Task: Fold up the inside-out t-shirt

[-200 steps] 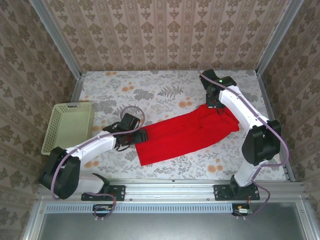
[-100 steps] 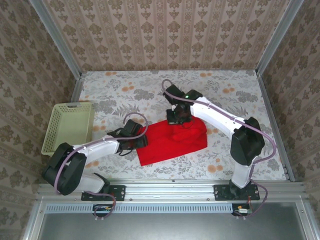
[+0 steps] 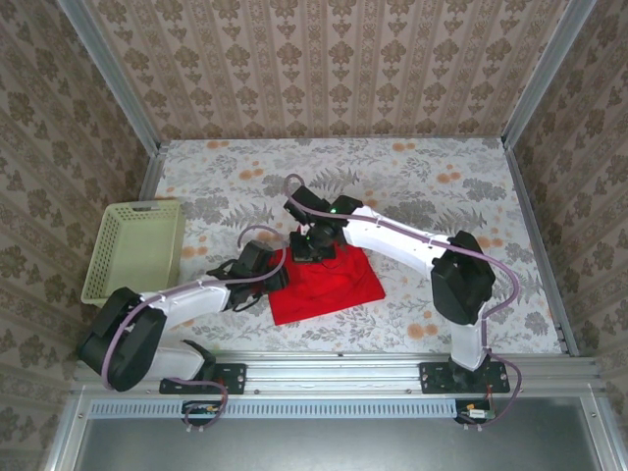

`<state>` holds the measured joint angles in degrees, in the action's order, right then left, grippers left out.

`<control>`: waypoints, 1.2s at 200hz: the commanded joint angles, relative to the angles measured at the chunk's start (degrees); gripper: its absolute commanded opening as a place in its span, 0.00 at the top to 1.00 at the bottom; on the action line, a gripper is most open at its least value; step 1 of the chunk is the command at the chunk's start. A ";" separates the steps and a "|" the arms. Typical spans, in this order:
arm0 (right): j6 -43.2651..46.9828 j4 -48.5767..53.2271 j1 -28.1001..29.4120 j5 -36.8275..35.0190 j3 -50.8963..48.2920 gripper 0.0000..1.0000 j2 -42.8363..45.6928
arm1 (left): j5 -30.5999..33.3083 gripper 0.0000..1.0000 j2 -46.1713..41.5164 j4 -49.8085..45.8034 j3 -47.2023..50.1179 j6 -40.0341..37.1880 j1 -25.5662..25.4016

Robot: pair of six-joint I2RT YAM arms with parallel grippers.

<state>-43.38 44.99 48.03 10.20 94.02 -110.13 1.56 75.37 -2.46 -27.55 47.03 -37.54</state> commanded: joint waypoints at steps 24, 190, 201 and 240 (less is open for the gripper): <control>-1.15 -0.36 0.81 1.82 3.56 0.83 -2.29 | 0.82 0.49 -2.14 -5.15 2.24 1.92 -0.73; 12.53 -0.97 -14.00 -17.21 -23.02 0.39 22.41 | 8.75 0.22 0.77 -28.07 -26.51 -3.63 -7.02; 12.53 -1.75 -15.43 -17.20 -25.01 0.38 24.09 | 8.83 0.20 5.87 -29.65 -31.19 -4.41 -7.40; 11.96 -4.45 -18.97 -17.01 -31.50 0.36 27.74 | 7.41 0.20 20.41 -32.25 -43.05 -6.59 -7.60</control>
<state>-30.39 43.35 30.55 -5.56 65.84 -84.88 10.07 89.62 -29.78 -65.39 43.42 -44.97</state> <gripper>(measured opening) 0.634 0.810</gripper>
